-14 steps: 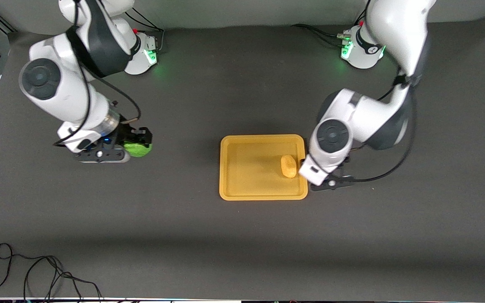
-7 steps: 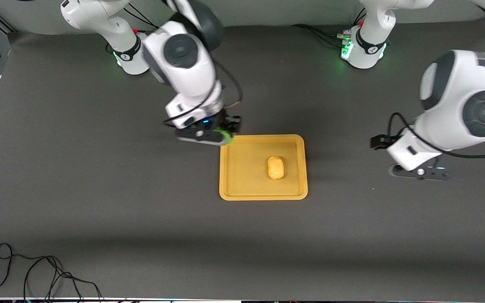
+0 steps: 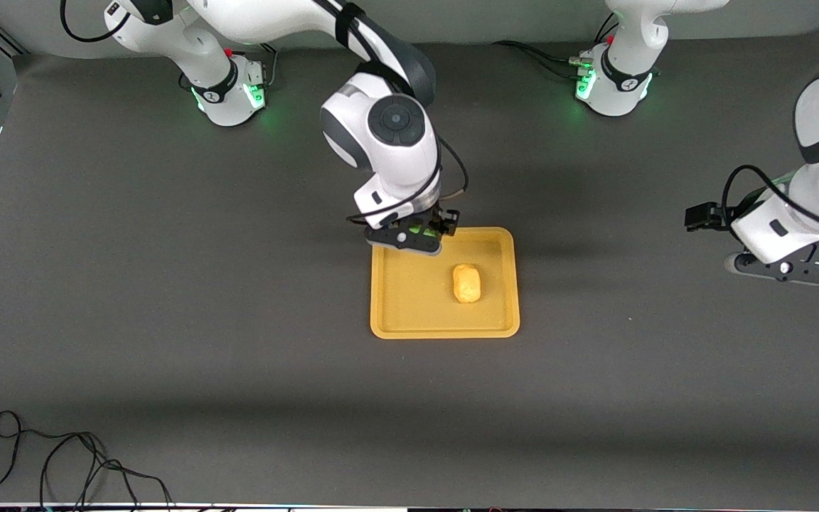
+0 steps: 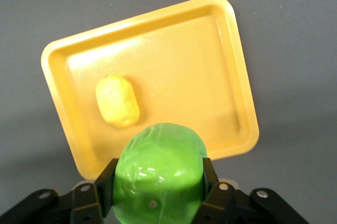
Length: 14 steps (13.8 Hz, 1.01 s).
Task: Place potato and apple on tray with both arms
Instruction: 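Lower the apple onto the tray with the right gripper while the left withdraws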
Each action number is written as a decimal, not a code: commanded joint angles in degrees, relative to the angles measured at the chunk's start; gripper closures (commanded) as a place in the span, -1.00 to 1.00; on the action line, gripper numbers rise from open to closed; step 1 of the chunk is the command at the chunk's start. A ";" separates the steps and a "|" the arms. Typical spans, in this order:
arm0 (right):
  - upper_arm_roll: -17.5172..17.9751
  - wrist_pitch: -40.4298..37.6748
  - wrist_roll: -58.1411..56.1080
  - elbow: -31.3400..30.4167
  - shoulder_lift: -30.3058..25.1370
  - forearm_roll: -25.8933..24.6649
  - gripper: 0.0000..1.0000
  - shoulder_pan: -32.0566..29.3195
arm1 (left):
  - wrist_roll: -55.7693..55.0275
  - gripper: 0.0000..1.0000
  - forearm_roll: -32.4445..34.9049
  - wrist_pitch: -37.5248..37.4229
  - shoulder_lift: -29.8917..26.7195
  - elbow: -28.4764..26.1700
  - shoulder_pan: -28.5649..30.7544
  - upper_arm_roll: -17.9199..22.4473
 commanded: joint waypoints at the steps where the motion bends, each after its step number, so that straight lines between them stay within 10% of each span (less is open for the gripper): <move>1: -0.43 5.23 0.41 -1.79 2.16 -1.11 0.15 -0.23 | 5.01 -0.99 -1.08 2.56 -6.82 -5.86 3.40 -0.37; 4: -0.52 11.73 0.32 -5.30 5.24 -5.50 0.15 -0.67 | 5.01 -1.00 -1.08 8.26 -13.67 -11.83 3.41 1.12; 12: -1.92 24.59 0.32 -12.17 8.67 -5.85 0.13 -0.67 | 3.17 -1.00 -3.01 8.90 -16.60 -6.93 2.62 0.87; 13: -2.01 24.85 0.32 -12.17 8.76 -5.85 -0.01 -0.58 | 2.73 -1.00 -3.01 8.29 -15.37 -5.62 2.53 0.69; 14: -2.01 24.85 0.41 -12.17 8.85 -5.85 -0.72 -0.58 | 2.47 -1.00 -3.01 7.93 -15.10 -5.61 2.44 0.60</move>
